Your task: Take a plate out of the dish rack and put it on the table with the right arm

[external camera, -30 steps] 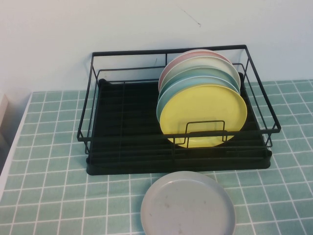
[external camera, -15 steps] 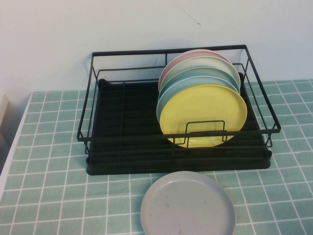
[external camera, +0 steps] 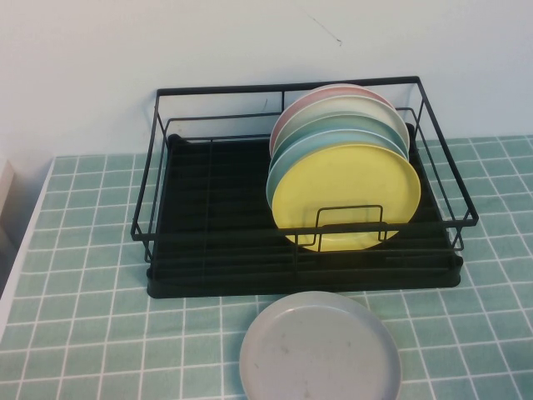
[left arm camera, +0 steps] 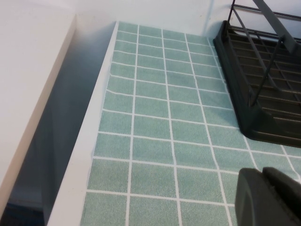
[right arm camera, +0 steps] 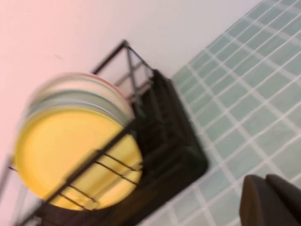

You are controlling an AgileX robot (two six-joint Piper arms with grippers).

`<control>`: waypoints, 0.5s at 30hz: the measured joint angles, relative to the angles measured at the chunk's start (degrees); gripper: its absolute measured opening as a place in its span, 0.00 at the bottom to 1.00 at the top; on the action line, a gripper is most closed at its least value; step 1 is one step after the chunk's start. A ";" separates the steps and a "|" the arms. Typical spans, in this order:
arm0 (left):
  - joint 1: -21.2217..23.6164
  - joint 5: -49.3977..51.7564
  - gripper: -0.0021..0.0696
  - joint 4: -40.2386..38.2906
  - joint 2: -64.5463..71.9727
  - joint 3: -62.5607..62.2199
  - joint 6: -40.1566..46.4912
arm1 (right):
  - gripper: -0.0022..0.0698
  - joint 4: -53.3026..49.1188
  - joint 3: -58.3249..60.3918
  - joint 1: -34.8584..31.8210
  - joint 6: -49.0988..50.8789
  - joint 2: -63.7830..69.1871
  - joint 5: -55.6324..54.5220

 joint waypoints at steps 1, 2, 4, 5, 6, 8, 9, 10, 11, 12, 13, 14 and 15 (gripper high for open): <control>0.00 0.00 0.02 0.00 0.00 0.00 0.00 | 0.03 2.76 0.00 0.00 0.13 0.00 -0.30; 0.00 0.00 0.02 0.00 0.00 0.00 0.00 | 0.03 3.79 0.00 0.00 -0.08 0.00 -0.55; 0.00 0.00 0.02 0.00 0.00 0.00 0.00 | 0.03 4.66 0.00 0.00 -1.43 0.00 -0.60; 0.00 0.00 0.02 0.00 0.00 0.00 0.00 | 0.03 4.80 0.00 0.00 -2.93 0.00 -0.60; 0.00 0.00 0.02 0.00 0.00 0.00 0.00 | 0.03 5.03 0.00 0.00 -4.33 0.00 -0.60; 0.00 0.00 0.02 0.00 0.00 0.00 0.00 | 0.03 5.44 0.00 0.00 -6.05 0.00 -0.69; 0.00 0.00 0.02 0.00 0.00 0.00 0.00 | 0.03 5.68 0.00 0.00 -6.18 0.00 -0.69; 0.00 0.00 0.02 0.00 0.00 0.00 0.00 | 0.03 5.81 0.00 0.00 -6.44 0.00 -0.69; 0.00 0.00 0.02 0.00 0.00 0.00 0.00 | 0.03 5.81 0.00 0.00 -6.84 0.00 -0.69; 0.00 0.00 0.02 0.00 0.00 0.00 0.00 | 0.03 5.81 0.00 0.00 -7.77 0.00 -0.69; 0.00 0.00 0.02 0.00 0.00 0.00 0.00 | 0.03 5.81 0.00 0.00 -8.48 0.00 -0.69; 0.00 0.00 0.02 0.00 0.00 0.00 0.00 | 0.03 5.81 0.00 0.00 -9.87 0.00 -0.69; 0.00 0.00 0.02 0.00 0.00 0.00 0.00 | 0.03 5.81 0.00 0.00 -10.86 0.00 -0.69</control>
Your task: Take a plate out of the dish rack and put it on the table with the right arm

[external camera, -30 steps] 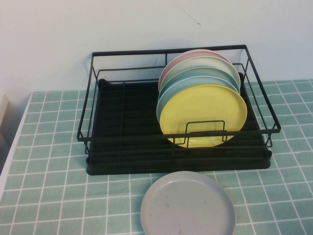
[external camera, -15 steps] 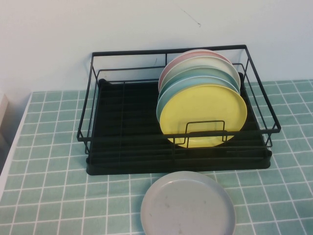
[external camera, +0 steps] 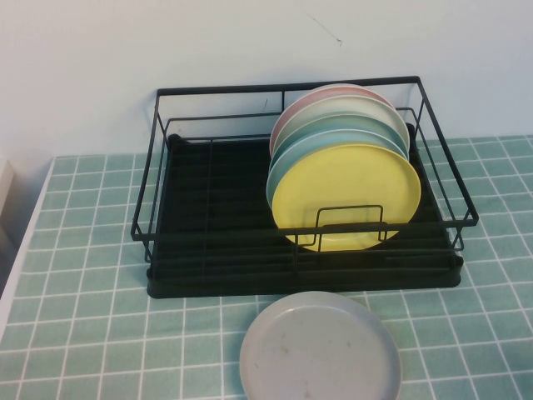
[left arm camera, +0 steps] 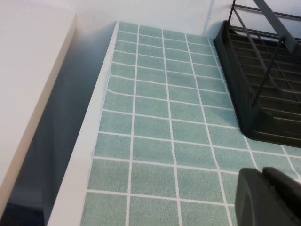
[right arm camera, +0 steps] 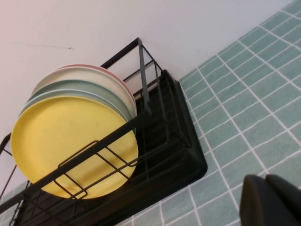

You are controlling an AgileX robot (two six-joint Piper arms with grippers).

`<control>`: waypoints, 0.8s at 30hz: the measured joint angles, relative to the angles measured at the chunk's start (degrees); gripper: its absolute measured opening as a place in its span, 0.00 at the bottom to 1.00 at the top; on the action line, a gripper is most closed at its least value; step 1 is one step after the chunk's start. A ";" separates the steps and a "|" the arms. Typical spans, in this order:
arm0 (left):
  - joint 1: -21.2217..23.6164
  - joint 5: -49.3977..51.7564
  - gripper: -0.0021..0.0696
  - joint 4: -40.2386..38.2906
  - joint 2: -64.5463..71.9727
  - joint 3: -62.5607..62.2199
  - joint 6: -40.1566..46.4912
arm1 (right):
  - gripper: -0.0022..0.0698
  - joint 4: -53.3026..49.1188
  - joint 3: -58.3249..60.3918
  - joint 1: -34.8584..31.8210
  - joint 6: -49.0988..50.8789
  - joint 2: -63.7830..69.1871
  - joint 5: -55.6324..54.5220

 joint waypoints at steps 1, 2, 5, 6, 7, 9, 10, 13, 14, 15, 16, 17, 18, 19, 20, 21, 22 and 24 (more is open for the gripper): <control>0.00 0.00 0.02 0.00 0.00 0.00 0.00 | 0.03 0.00 0.00 0.00 -0.53 0.00 0.00; 0.00 0.00 0.02 0.00 0.00 0.00 0.00 | 0.03 0.00 0.00 0.00 -0.81 0.00 0.23; 0.00 0.00 0.02 0.00 0.00 0.00 0.00 | 0.03 1.54 0.00 0.00 -1.20 0.00 0.52; 0.00 0.00 0.02 0.00 0.00 0.00 0.00 | 0.03 2.05 0.00 0.00 -1.34 0.00 0.82; 0.00 0.00 0.02 0.00 0.00 0.00 0.00 | 0.03 2.36 0.00 0.00 -2.00 0.00 1.43; 0.00 0.00 0.02 0.00 0.00 0.00 0.00 | 0.03 2.34 -1.37 0.00 -5.87 0.00 5.11; 0.00 0.00 0.02 0.00 0.00 0.00 0.00 | 0.03 2.34 -2.62 0.00 -7.97 0.00 6.84; 0.00 0.00 0.02 0.00 0.00 0.00 0.00 | 0.03 2.37 -9.43 0.00 -18.03 1.77 11.82; 0.00 0.00 0.02 0.00 0.00 0.00 0.00 | 0.03 2.37 -12.37 0.00 -22.40 3.17 12.99; 0.00 0.00 0.02 0.00 0.00 0.00 0.00 | 0.03 2.37 -15.35 0.00 -27.17 4.77 13.84; 0.00 0.00 0.02 0.00 0.00 0.00 0.00 | 0.03 2.48 -18.17 0.00 -30.99 6.08 14.12; 0.00 0.00 0.02 0.00 0.00 0.00 0.00 | 0.03 2.59 -20.74 0.00 -35.54 7.64 14.12; 0.00 0.00 0.02 0.00 0.00 0.00 0.00 | 0.03 2.70 -22.49 0.00 -38.81 8.80 14.12; 0.00 0.00 0.02 0.00 0.00 0.00 0.00 | 0.03 2.95 -24.26 0.00 -42.04 10.33 13.46; 0.00 0.00 0.02 0.00 0.00 0.00 0.00 | 0.03 3.13 -25.59 0.00 -44.12 11.21 12.50; 0.00 0.00 0.02 0.00 0.00 0.00 0.00 | 0.03 3.62 -26.54 0.00 -45.41 12.47 11.42; 0.00 0.00 0.02 0.00 0.00 0.00 0.00 | 0.03 4.10 -27.18 0.00 -46.16 13.38 10.61; 0.00 0.00 0.02 0.00 0.00 0.00 0.00 | 0.03 4.48 -29.00 0.00 -47.56 16.20 11.25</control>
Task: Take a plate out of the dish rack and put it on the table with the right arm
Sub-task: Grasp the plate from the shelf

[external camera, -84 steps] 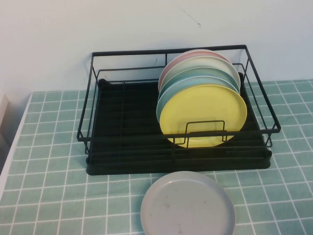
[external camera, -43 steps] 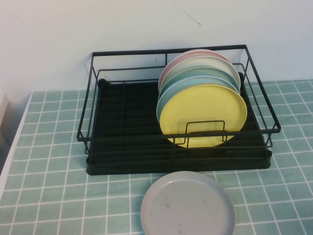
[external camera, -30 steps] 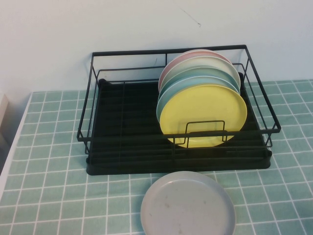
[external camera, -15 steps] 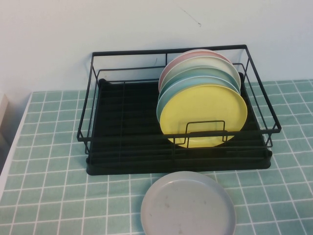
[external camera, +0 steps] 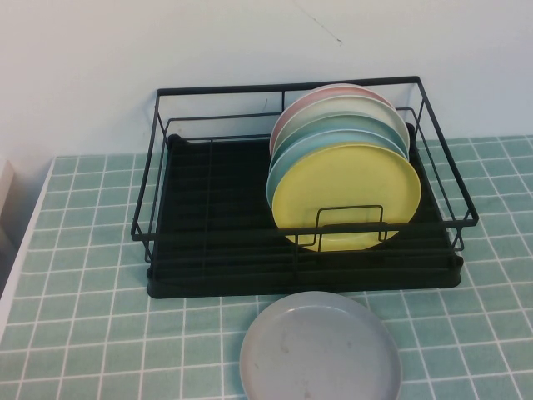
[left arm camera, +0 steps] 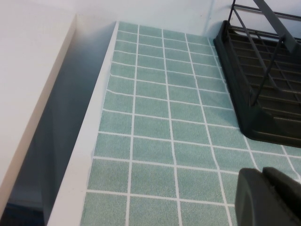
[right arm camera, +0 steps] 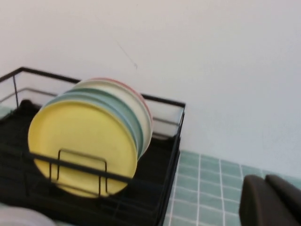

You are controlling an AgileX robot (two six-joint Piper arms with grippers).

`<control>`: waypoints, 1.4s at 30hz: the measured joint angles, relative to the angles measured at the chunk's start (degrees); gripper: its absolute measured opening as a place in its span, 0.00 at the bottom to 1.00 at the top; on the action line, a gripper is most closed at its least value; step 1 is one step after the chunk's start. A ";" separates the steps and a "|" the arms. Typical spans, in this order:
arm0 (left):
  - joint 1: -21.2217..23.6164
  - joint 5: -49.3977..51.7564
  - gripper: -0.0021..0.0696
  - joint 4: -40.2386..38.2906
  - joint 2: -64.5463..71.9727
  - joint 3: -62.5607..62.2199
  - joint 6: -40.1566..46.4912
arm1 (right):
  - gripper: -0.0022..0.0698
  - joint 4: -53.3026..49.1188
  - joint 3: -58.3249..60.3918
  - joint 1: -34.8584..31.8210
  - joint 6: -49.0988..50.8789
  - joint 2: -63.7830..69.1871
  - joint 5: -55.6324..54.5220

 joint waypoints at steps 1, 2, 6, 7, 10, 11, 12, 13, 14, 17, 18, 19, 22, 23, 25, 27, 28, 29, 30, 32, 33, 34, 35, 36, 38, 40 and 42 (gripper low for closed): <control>0.00 0.00 0.02 0.00 0.00 0.00 0.00 | 0.03 0.11 -0.89 0.00 -0.89 1.76 0.97; 0.00 0.00 0.02 0.00 0.00 0.00 0.00 | 0.03 0.12 -2.34 0.00 -2.86 5.03 3.12; 0.00 0.00 0.02 0.00 0.00 0.00 0.00 | 0.03 0.23 -8.18 0.00 -11.40 17.80 10.03; 0.00 0.00 0.02 0.00 0.00 0.00 0.00 | 0.03 0.23 -9.33 0.00 -12.65 20.42 10.91; 0.00 0.00 0.02 0.00 0.00 0.00 0.00 | 0.03 2.09 -15.75 0.00 -20.85 28.81 15.38; 0.00 0.00 0.02 0.00 0.00 0.00 0.00 | 0.03 3.03 -17.24 0.24 -23.20 30.74 16.32; 0.00 0.00 0.02 0.00 0.00 0.00 0.00 | 0.03 4.22 -18.99 0.75 -26.06 33.07 17.37; 0.00 0.00 0.02 0.00 0.00 0.00 0.00 | 0.03 5.47 -20.64 1.70 -29.28 35.73 18.71; 0.00 0.00 0.02 0.00 0.00 0.00 0.00 | 0.03 6.19 -22.18 2.70 -31.68 37.88 19.85; 0.00 0.00 0.02 0.00 0.00 0.00 0.00 | 0.03 6.72 -26.26 6.15 -35.74 43.56 21.66; 0.00 0.00 0.02 0.00 0.00 0.00 0.00 | 0.05 6.61 -27.45 7.53 -36.49 45.37 21.97; 0.00 0.00 0.02 0.00 0.00 0.00 0.00 | 0.08 6.61 -28.39 8.71 -37.30 46.71 22.07; 0.00 0.00 0.02 0.00 0.00 0.00 0.00 | 0.28 6.53 -31.82 13.16 -42.31 51.27 21.86; 0.00 0.00 0.02 0.00 0.00 0.00 0.00 | 0.35 6.48 -32.65 14.51 -44.16 52.76 20.94; 0.00 0.00 0.02 0.00 0.00 0.00 0.00 | 0.50 5.87 -34.47 16.68 -47.07 55.52 17.73; 0.00 0.00 0.02 0.00 0.00 0.00 0.00 | 0.59 5.61 -36.09 18.37 -49.98 58.81 12.60; 0.00 0.00 0.02 0.00 0.00 0.00 0.00 | 0.62 5.51 -36.70 18.84 -50.81 60.20 10.51; 0.00 0.00 0.02 0.00 0.00 0.00 0.00 | 0.63 5.51 -37.48 19.16 -51.51 62.01 8.02; 0.00 0.00 0.02 0.00 0.00 0.00 0.00 | 0.64 5.51 -38.16 19.43 -51.97 63.87 6.02; 0.00 0.00 0.02 0.00 0.00 0.00 0.00 | 0.65 5.40 -40.14 19.55 -52.49 67.60 4.21; 0.00 0.00 0.02 0.00 0.00 0.00 0.00 | 0.65 5.40 -41.18 19.55 -52.60 69.41 3.81; 0.00 0.00 0.02 0.00 0.00 0.00 0.00 | 0.65 5.40 -42.17 19.55 -52.58 70.78 3.68; 0.00 0.00 0.02 0.00 0.00 0.00 0.00 | 0.65 5.40 -42.93 19.55 -52.58 72.12 3.53; 0.00 0.00 0.02 0.00 0.00 0.00 0.00 | 0.65 5.40 -44.02 19.55 -52.61 74.01 3.28; 0.00 0.00 0.02 0.00 0.00 0.00 0.00 | 0.65 5.40 -45.51 19.55 -52.71 76.60 3.14; 0.00 0.00 0.02 0.00 0.00 0.00 0.00 | 0.65 5.40 -46.81 19.55 -52.71 79.09 3.04; 0.00 0.00 0.02 0.00 0.00 0.00 0.00 | 0.65 5.40 -47.78 19.63 -53.21 80.78 2.87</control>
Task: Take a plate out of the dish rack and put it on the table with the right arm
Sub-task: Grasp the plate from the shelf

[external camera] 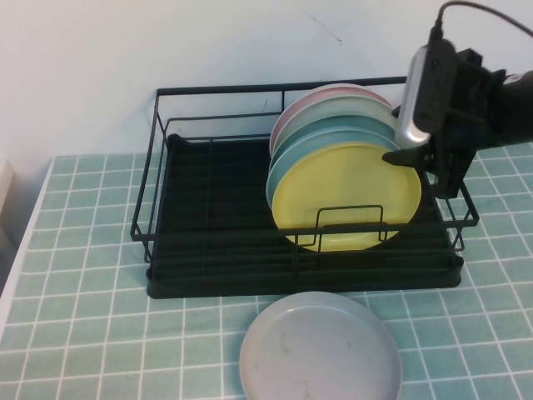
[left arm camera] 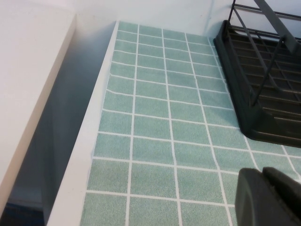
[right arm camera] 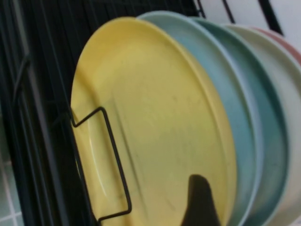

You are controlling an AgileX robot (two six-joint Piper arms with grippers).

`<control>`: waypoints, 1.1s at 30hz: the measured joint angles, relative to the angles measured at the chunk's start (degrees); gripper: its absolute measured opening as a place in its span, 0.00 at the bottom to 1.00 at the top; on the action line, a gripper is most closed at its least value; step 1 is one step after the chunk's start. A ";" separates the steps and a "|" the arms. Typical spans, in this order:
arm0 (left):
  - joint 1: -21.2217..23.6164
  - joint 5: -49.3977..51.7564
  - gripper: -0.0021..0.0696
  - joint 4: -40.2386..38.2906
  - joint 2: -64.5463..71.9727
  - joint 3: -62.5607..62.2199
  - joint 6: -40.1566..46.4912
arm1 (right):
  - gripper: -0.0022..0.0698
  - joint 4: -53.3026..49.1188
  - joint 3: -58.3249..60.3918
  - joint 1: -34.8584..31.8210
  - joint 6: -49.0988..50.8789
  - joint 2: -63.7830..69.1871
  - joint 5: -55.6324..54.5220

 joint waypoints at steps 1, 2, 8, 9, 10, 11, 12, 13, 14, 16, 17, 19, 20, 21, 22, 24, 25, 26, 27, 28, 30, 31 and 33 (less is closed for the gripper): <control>0.00 0.00 0.02 0.00 0.00 0.00 0.00 | 0.65 0.00 -0.40 0.00 -0.73 1.33 -0.20; 0.00 0.00 0.02 0.00 0.00 0.00 0.00 | 0.65 0.00 -0.67 0.00 -1.03 1.85 -0.26; 0.00 0.00 0.02 0.00 0.00 0.00 0.00 | 0.65 0.00 -0.94 0.17 -1.84 5.39 -1.14; 0.00 0.00 0.02 0.00 0.00 0.00 0.00 | 0.65 0.00 -0.94 0.29 -1.84 5.77 -1.58; 0.00 0.00 0.02 0.00 0.00 0.00 0.00 | 0.65 0.00 -0.94 0.42 -1.84 6.06 -2.15; 0.00 0.00 0.02 0.00 0.00 0.00 0.00 | 0.65 0.00 -0.94 0.42 -1.84 6.32 -2.69; 0.00 0.00 0.02 0.00 0.00 0.00 0.00 | 0.65 0.00 -0.97 0.53 -1.84 6.44 -3.28; 0.00 0.00 0.02 0.00 0.00 0.00 0.00 | 0.65 0.00 -1.07 0.76 -1.88 6.73 -3.89; 0.00 0.00 0.02 0.00 0.00 0.00 0.00 | 0.65 0.00 -1.07 0.91 -1.88 6.97 -4.19; 0.00 0.00 0.02 0.00 0.00 0.00 0.00 | 0.65 0.00 -1.07 1.44 -1.97 7.66 -4.75; 0.00 0.00 0.02 0.00 0.00 0.00 0.00 | 0.65 0.00 -1.07 1.66 -1.97 7.97 -5.08; 0.00 0.00 0.02 0.00 0.00 0.00 0.00 | 0.64 0.00 -1.07 2.24 -2.11 8.57 -5.45; 0.00 0.00 0.02 0.00 0.00 0.00 0.00 | 0.63 0.00 -1.07 2.51 -2.26 8.82 -5.43; 0.00 0.00 0.02 0.00 0.00 0.00 0.00 | 0.61 0.00 -1.07 2.80 -2.99 8.92 -5.57; 0.00 0.00 0.02 0.00 0.00 0.00 0.00 | 0.58 0.00 -1.07 3.08 -3.66 9.15 -5.85; 0.00 0.00 0.02 0.00 0.00 0.00 0.00 | 0.54 0.00 -1.07 3.79 -4.91 9.17 -6.24; 0.00 0.00 0.02 0.00 0.00 0.00 0.00 | 0.52 0.00 -1.07 3.91 -5.33 9.17 -6.81; 0.00 0.00 0.02 0.00 0.00 0.00 0.00 | 0.51 0.00 -1.07 4.16 -5.43 9.17 -7.36; 0.00 0.00 0.02 0.00 0.00 0.00 0.00 | 0.50 0.00 -1.07 4.40 -5.43 9.17 -8.44; 0.00 0.00 0.02 0.00 0.00 0.00 0.00 | 0.50 0.10 -1.07 4.51 -5.19 9.17 -9.83; 0.00 0.00 0.02 0.00 0.00 0.00 0.00 | 0.51 0.22 -1.07 4.52 -3.68 9.17 -12.99; 0.00 0.00 0.02 0.00 0.00 0.00 0.00 | 0.53 0.22 -1.07 4.52 -2.85 8.92 -13.59; 0.00 0.00 0.02 0.00 0.00 0.00 0.00 | 0.59 0.32 -1.07 4.52 -2.02 8.37 -13.87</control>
